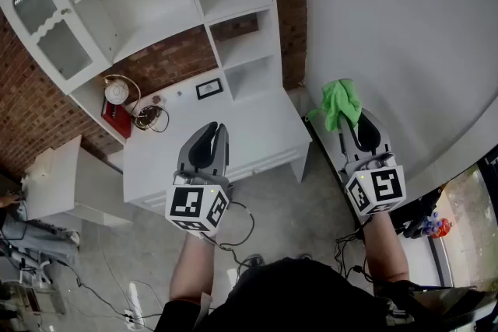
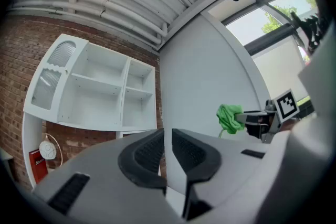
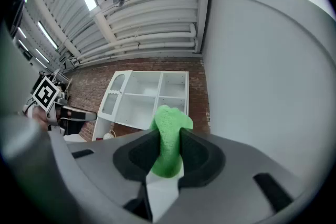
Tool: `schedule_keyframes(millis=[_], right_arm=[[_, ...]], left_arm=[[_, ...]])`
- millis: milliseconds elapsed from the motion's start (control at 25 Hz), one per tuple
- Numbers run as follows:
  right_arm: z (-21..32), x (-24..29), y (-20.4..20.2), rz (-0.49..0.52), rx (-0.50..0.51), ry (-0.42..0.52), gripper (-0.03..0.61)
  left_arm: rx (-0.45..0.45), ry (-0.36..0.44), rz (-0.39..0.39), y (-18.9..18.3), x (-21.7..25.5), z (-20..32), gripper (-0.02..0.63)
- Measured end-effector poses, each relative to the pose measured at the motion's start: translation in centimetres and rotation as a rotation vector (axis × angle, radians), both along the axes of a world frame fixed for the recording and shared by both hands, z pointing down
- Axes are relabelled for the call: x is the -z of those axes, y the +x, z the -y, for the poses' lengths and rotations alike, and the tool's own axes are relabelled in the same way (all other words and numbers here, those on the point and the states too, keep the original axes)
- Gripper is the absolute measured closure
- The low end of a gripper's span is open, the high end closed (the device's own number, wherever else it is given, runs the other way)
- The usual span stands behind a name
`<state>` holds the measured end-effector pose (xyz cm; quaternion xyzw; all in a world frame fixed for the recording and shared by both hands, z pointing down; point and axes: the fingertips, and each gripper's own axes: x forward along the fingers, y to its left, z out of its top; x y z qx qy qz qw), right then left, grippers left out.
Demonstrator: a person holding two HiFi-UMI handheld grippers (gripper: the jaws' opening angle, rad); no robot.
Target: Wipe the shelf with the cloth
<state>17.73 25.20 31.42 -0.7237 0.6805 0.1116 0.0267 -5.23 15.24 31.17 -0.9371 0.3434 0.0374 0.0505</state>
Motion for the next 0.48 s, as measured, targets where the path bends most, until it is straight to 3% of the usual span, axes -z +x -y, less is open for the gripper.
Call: schedule_keyframes(millis=[480], right_arm=[[-1.0, -0.4, 1.3, 0.02, 0.039, -0.01, 0.488]], left_arm=[[0.053, -0.004, 0.006, 1.1, 0.1, -1.2, 0.568]])
